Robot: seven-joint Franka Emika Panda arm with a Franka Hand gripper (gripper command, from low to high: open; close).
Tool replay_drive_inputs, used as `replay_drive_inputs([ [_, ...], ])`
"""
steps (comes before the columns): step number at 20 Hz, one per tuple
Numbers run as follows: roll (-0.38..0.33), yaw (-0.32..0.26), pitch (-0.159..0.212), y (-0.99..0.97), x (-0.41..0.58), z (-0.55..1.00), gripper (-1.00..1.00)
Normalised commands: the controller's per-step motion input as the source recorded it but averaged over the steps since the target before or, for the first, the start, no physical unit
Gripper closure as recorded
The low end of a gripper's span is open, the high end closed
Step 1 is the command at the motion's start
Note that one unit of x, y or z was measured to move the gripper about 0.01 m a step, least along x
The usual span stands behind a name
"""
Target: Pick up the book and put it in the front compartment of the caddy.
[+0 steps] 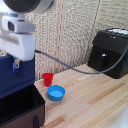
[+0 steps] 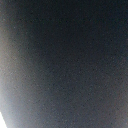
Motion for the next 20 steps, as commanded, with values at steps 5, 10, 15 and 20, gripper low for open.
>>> replay_drive_inputs([
  [5,-0.076,-0.027,-0.066,0.11,0.350,-0.24,1.00],
  [10,-0.077,0.038,-0.077,0.01,0.299,-0.16,1.00],
  [15,-0.006,0.026,0.105,0.03,0.171,0.14,-1.00],
  [20,-0.161,-0.007,0.080,-0.24,0.238,0.46,-1.00],
])
